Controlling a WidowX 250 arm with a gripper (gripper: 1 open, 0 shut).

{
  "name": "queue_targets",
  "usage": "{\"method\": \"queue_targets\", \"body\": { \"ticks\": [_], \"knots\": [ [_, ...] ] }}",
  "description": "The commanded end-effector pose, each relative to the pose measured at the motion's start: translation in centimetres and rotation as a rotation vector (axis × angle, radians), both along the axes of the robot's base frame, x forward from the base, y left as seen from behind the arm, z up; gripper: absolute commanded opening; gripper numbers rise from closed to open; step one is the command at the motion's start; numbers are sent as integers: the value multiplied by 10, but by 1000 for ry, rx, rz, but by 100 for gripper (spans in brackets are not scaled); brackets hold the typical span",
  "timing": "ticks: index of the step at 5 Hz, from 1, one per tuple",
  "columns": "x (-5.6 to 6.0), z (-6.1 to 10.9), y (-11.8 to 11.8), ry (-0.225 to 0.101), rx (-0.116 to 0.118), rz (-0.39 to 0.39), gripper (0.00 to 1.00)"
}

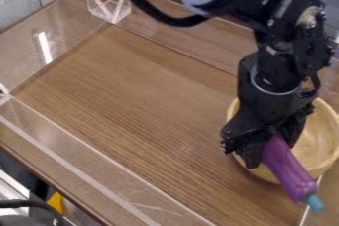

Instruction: Put the purple eggplant in the brown bowl

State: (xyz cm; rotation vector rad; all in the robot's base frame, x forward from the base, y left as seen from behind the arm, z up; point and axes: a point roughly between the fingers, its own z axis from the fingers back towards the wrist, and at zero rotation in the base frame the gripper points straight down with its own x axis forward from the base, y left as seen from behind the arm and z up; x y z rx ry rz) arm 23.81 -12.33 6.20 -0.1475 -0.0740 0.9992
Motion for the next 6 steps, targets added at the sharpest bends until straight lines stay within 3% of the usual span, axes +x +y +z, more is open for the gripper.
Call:
{"method": "queue_targets", "body": {
  "ticks": [1,3,6],
  "knots": [
    [-1,-5,-5,1,8,-18,0],
    [-3,-9,-6,12,23,-12,0],
    [2,-6,-7,17,15,4,0]
  ]
}}
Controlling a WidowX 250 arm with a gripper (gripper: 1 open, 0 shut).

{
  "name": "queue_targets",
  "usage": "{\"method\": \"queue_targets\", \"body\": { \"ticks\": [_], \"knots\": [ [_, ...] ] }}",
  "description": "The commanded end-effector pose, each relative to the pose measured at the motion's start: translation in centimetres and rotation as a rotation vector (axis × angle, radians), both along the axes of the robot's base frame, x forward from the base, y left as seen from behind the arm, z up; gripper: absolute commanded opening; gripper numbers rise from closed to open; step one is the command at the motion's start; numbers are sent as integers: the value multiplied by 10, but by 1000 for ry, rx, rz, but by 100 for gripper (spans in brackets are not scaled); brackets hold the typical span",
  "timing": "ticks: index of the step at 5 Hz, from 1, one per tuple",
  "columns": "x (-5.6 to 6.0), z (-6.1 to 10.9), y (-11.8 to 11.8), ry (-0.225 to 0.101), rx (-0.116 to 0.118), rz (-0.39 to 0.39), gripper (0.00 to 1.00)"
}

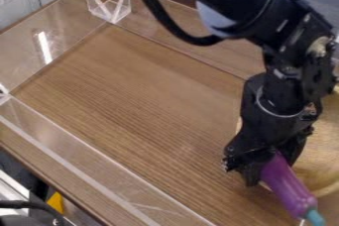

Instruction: Put the purple eggplant in the brown bowl

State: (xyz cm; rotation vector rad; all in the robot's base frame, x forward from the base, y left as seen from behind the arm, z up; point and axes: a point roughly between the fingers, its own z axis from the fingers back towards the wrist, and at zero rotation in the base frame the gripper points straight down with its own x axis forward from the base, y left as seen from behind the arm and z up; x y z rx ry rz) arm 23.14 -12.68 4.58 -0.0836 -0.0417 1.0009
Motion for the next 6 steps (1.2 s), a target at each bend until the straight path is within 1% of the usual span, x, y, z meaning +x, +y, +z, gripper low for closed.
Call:
{"method": "queue_targets", "body": {
  "ticks": [1,6],
  "knots": [
    [9,12,-4,-38,-27,9,0],
    [11,17,-4,-25,-35,38,0]
  ]
}}
